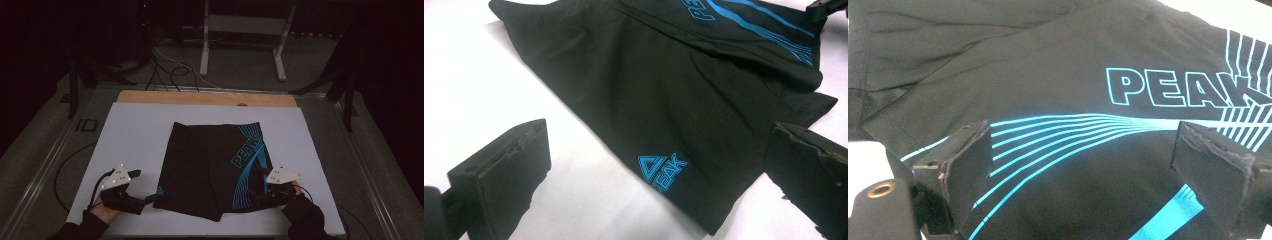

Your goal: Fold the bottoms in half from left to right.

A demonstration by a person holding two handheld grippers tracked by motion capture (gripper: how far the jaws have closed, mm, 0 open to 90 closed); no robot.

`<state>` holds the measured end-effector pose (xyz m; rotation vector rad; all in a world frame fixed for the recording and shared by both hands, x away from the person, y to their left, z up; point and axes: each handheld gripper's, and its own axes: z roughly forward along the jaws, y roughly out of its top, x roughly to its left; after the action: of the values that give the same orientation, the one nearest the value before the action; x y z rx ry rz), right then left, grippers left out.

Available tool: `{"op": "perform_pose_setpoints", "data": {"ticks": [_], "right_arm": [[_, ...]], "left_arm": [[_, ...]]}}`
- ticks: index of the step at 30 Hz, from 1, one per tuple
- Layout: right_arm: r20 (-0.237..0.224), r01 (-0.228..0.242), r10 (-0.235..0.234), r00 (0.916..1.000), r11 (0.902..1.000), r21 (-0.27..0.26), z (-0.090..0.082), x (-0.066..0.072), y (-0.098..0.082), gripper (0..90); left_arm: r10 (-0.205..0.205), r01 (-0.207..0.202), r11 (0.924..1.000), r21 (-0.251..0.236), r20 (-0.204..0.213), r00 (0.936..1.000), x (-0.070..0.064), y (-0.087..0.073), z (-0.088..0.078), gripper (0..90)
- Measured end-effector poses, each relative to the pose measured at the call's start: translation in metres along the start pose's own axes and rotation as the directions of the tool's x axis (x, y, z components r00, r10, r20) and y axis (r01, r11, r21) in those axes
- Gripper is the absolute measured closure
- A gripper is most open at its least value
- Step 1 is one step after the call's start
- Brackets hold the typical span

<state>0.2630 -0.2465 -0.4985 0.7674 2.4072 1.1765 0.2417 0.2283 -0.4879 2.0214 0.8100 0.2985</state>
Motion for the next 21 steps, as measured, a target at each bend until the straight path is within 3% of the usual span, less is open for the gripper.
{"op": "perform_pose_setpoints", "data": {"ticks": [4, 21], "right_arm": [[0.003, 0.001, -0.001, 1.0000, 1.0000, -0.001, -0.0008, -0.0005, 0.0006, 9.8], [-0.024, 0.000, 0.001, 0.9997, 0.9997, 0.023, -0.0011, 0.0044, 0.0046, 9.8]], "left_arm": [[-0.002, 0.002, 0.9999, 0.012, -0.011, 0.9999, 0.0009, -0.0004, 0.0007, 0.0], [0.025, -0.025, 0.9997, -0.008, 0.026, 0.9994, -0.0048, 0.0036, 0.0001, 0.0]]}}
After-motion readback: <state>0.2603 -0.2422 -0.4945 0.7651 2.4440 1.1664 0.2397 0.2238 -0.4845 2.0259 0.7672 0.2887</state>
